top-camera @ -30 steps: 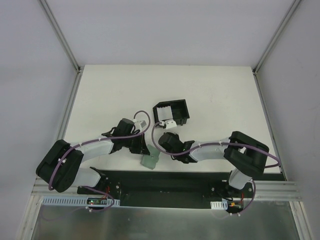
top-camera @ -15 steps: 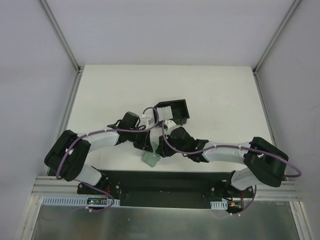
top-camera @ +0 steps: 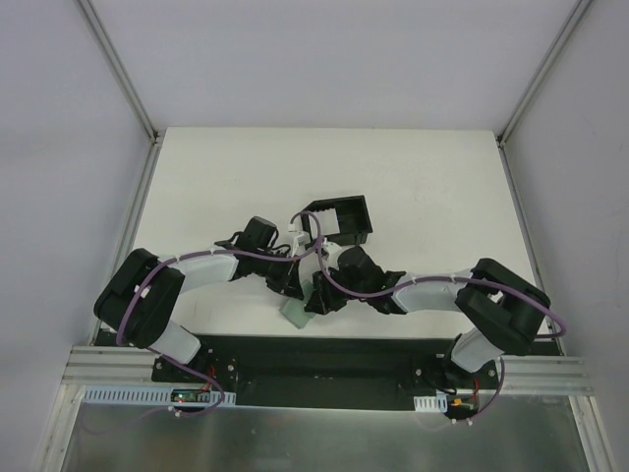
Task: Put the credit cards into the card holder
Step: Open the card holder at the corner of the board.
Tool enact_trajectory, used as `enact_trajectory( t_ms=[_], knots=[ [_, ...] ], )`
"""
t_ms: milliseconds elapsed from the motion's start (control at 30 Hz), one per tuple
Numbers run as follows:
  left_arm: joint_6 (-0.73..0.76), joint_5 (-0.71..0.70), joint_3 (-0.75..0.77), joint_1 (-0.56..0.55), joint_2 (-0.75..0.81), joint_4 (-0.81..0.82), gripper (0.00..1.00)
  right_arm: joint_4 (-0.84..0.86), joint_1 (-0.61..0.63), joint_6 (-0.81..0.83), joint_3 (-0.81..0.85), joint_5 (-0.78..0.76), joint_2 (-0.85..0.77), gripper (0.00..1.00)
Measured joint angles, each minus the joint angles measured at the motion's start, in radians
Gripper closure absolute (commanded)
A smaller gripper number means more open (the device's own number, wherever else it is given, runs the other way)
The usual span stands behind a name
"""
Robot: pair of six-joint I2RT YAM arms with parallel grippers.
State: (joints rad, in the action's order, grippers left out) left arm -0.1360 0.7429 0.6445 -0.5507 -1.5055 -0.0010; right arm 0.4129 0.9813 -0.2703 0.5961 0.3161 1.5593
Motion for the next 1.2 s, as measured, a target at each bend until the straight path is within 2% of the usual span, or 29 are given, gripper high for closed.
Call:
enact_trajectory(
  t_ms=[333, 533, 667, 767, 800, 1067, 1200],
  knots=[
    [0.028, 0.004, 0.005, 0.002, -0.010, -0.018, 1.00, 0.117, -0.028, -0.033, -0.002, 0.136, 0.073, 0.62],
    [0.006, -0.014, 0.006, 0.003, -0.019, -0.023, 1.00, 0.151, -0.029, -0.060, 0.006, 0.167, 0.105, 0.63],
    [-0.026, -0.028, 0.003, 0.003, -0.018, -0.024, 1.00, 0.127, -0.020, -0.062, 0.037, 0.169, 0.129, 0.73],
    [-0.047, -0.047, -0.010, 0.011, -0.010, -0.034, 1.00, 0.104, -0.006, -0.061, 0.071, 0.164, 0.157, 0.94],
    [-0.055, -0.054, -0.013, 0.012, -0.005, -0.039, 1.00, 0.098, -0.002, -0.058, 0.079, 0.156, 0.166, 0.97],
    [-0.103, -0.102, -0.031, 0.016, 0.018, -0.048, 1.00, 0.097, 0.029, -0.024, 0.090, 0.114, 0.171, 1.00],
    [-0.141, -0.110, -0.032, 0.029, 0.018, -0.019, 1.00, 0.100, 0.095, 0.014, 0.095, 0.104, 0.169, 1.00]
  ],
)
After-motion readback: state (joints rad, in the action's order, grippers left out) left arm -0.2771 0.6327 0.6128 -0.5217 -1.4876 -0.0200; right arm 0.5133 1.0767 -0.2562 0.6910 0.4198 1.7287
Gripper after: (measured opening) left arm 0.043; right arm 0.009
